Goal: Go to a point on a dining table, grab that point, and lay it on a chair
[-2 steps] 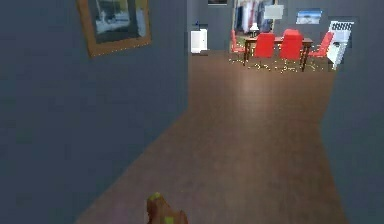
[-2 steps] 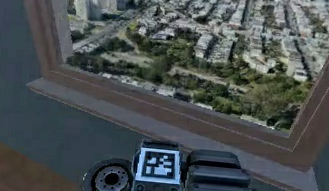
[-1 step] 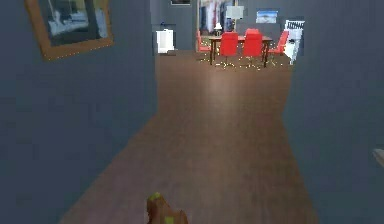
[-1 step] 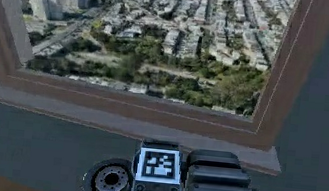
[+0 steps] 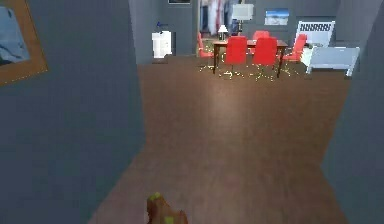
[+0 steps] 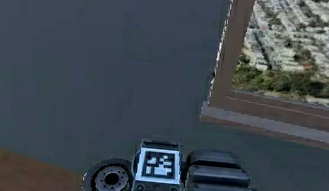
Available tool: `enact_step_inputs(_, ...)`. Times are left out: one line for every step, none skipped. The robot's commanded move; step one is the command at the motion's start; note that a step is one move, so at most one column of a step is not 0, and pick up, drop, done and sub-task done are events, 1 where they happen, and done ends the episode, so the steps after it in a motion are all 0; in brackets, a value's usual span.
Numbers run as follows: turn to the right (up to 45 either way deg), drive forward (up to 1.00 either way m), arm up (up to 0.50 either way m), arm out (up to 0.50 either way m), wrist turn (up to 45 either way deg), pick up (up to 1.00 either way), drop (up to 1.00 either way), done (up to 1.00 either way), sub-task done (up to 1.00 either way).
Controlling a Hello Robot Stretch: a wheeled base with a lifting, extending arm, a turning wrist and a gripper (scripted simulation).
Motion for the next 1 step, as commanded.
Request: enact_step_inputs(0.0,1.00,0.00,0.00,0.0,0.00,0.00,0.00,0.00)
